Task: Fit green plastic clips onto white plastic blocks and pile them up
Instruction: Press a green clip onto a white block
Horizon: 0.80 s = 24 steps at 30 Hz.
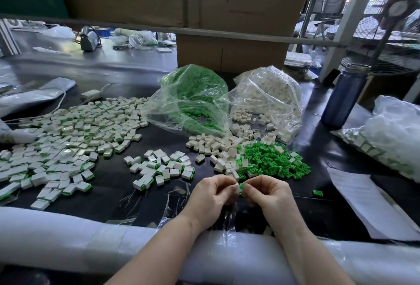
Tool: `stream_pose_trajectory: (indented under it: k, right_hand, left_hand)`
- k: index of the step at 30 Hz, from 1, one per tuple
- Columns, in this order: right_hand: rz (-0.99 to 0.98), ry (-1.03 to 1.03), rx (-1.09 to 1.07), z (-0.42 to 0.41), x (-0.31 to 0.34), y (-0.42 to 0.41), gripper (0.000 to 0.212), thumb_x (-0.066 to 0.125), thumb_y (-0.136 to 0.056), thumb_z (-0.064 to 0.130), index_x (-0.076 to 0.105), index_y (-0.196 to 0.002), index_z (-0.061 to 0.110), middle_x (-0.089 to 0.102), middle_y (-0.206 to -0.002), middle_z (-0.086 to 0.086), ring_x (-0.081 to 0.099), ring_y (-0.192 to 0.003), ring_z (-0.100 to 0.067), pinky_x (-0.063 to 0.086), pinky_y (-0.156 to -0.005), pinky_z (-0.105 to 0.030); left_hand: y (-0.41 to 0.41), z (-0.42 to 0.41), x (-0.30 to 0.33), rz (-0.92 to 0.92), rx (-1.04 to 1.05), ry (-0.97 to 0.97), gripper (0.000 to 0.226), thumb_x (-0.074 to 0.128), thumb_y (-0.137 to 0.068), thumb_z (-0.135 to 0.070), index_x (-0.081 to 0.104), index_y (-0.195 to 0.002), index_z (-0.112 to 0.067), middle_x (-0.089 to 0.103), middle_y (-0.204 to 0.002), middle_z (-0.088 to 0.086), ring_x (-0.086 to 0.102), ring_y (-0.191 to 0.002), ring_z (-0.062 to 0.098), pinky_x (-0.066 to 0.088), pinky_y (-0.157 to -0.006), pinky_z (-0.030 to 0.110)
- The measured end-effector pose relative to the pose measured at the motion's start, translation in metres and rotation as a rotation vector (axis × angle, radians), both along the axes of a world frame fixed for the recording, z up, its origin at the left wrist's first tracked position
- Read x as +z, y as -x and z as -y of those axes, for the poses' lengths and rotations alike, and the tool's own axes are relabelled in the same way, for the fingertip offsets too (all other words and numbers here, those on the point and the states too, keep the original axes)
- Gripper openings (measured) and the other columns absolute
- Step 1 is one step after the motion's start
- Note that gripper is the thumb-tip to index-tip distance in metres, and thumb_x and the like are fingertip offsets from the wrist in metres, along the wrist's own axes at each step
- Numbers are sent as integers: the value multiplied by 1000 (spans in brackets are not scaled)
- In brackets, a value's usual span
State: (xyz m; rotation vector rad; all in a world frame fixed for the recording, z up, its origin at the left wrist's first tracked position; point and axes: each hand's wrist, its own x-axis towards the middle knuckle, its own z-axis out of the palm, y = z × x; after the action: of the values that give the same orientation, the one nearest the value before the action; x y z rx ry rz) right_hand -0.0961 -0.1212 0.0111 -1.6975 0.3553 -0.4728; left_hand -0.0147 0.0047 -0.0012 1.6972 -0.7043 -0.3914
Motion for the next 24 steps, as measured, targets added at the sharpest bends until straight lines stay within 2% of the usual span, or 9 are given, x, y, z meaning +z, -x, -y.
stream_pose_trajectory:
  k: [2, 6, 10, 14, 17, 24]
  right_hand:
    - [-23, 48, -11, -1, 0, -1, 12, 67, -81, 2, 69, -71, 8, 65, -56, 0, 58, -51, -4, 46, -49, -15]
    - [-78, 103, -21, -2, -1, -3, 14, 67, -82, 3, 68, -69, 8, 62, -54, 3, 55, -48, -2, 45, -49, -17]
    - [-103, 124, 2, -2, -1, -2, 17, 67, -82, 3, 66, -66, 10, 59, -49, 4, 51, -45, -3, 43, -49, -19]
    - [-107, 112, 10, -2, -1, -2, 21, 66, -81, 1, 63, -64, 11, 57, -47, 4, 48, -43, -4, 41, -47, -19]
    - [-124, 116, 9, -2, -1, -2, 22, 66, -81, 0, 62, -63, 11, 57, -49, 3, 47, -43, -4, 40, -47, -19]
    - [-148, 209, 58, -1, -1, -1, 23, 68, -80, 2, 62, -60, 12, 56, -44, 6, 48, -43, -2, 39, -49, -17]
  left_hand:
    - [-1, 0, 0, -22, -17, 1, 11, 61, -89, -15, 67, -82, -22, 68, -75, -6, 62, -72, 4, 50, -73, 20]
    - [0, 0, 0, -40, -14, -26, 20, 61, -89, -15, 66, -76, -30, 67, -72, -9, 62, -71, 4, 53, -77, 24]
    - [0, -2, 1, -34, -21, -55, 23, 60, -89, -14, 65, -75, -32, 65, -65, -13, 58, -62, -4, 49, -70, 16]
    - [1, -3, 4, -23, -42, -74, 17, 59, -90, -14, 67, -81, -25, 66, -69, -11, 59, -63, -5, 49, -69, 12]
    - [2, -4, 4, 9, -54, -99, 11, 59, -90, -14, 70, -91, -16, 65, -72, -9, 59, -67, -2, 49, -73, 14]
    - [2, -2, 3, 111, -57, -185, 14, 58, -91, -15, 70, -96, -9, 61, -72, -6, 52, -64, -1, 44, -72, 15]
